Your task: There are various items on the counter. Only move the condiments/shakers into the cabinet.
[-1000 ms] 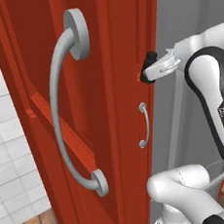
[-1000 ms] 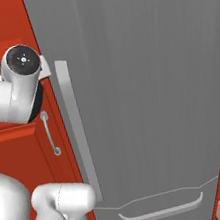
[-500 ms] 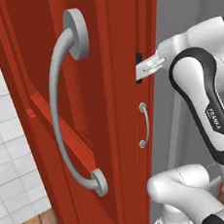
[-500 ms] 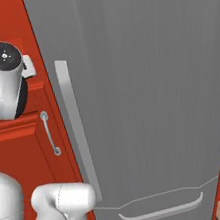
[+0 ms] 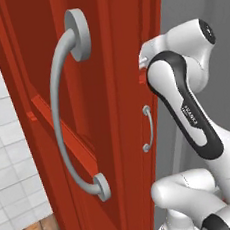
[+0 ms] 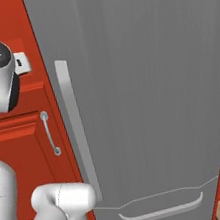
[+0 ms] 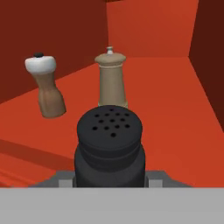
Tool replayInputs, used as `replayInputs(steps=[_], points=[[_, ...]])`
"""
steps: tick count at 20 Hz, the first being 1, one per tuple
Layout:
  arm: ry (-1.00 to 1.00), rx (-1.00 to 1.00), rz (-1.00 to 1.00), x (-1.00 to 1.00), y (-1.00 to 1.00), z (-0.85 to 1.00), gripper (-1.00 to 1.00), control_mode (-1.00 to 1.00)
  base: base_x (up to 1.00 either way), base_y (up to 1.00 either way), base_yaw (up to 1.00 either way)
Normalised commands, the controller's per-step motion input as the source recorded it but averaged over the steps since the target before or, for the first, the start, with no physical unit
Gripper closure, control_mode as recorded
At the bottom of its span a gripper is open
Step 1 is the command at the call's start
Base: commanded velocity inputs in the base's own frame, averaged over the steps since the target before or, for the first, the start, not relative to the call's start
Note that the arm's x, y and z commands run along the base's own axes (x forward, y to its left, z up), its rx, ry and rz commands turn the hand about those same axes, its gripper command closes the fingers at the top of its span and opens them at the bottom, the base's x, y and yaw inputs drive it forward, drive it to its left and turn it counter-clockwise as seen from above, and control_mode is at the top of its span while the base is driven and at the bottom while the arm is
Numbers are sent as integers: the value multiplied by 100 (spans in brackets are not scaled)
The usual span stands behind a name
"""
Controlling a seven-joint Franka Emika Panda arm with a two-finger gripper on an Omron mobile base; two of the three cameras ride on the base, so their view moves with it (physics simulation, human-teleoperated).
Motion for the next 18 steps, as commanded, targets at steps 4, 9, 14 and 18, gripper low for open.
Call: replayInputs(steps=[4, 9, 14, 18], points=[[6, 0, -2, 45, 0, 14, 100, -100, 0, 0, 0], [7, 0, -1, 46, 0, 12, 100, -100, 0, 0, 0], [0, 0, 0, 44, 5, 3, 100, -100, 0, 0, 0], [0, -4, 0, 35, 0, 0, 100, -100, 0, 0, 0]])
